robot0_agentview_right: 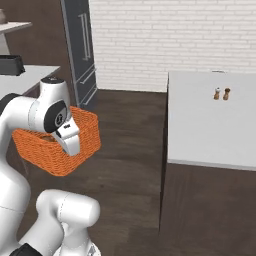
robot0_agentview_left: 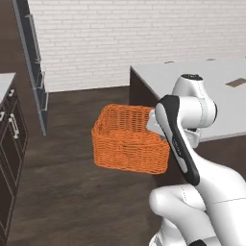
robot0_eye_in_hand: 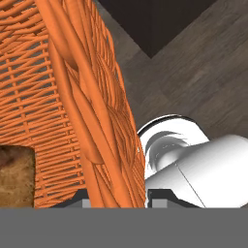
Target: Open the cabinet, pick up the bread from the cabinet and place it in the basket. Then move the basket to the dining counter.
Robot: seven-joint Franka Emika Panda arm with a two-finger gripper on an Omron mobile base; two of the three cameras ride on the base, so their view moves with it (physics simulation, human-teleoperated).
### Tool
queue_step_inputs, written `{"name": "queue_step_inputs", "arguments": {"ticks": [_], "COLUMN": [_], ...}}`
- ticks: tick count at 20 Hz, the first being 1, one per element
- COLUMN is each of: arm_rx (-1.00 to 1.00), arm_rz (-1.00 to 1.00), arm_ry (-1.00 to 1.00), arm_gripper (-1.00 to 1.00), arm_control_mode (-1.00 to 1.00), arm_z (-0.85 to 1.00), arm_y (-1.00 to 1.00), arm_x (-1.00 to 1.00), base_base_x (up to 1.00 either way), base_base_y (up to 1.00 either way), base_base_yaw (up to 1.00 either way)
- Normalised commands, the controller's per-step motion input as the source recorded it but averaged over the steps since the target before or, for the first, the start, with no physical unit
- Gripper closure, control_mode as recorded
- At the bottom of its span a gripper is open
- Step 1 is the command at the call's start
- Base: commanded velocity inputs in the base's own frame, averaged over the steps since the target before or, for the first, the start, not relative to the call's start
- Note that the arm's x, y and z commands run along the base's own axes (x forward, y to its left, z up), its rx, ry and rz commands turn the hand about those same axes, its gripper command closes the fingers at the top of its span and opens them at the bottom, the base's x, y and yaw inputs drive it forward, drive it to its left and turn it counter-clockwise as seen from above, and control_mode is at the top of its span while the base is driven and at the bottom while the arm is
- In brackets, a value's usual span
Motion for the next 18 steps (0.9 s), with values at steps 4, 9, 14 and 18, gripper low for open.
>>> {"name": "queue_step_inputs", "arguments": {"ticks": [4, 9, 14, 18], "arm_rx": [0.0, 0.0, 0.0, 0.0], "arm_rz": [0.0, 0.0, 0.0, 0.0], "arm_ry": [0.0, 0.0, 0.0, 0.0], "arm_gripper": [1.0, 1.0, 1.0, 1.0], "arm_control_mode": [1.0, 1.0, 1.0, 1.0], "arm_z": [0.0, 0.0, 0.0, 0.0], "arm_y": [0.0, 0.0, 0.0, 0.0], "arm_x": [0.0, 0.0, 0.0, 0.0], "base_base_x": [0.0, -0.09, -0.04, 0.0], "base_base_y": [-0.89, -0.99, -1.0, -1.0], "base_base_yaw": [0.27, 0.23, 0.07, -0.03]}}
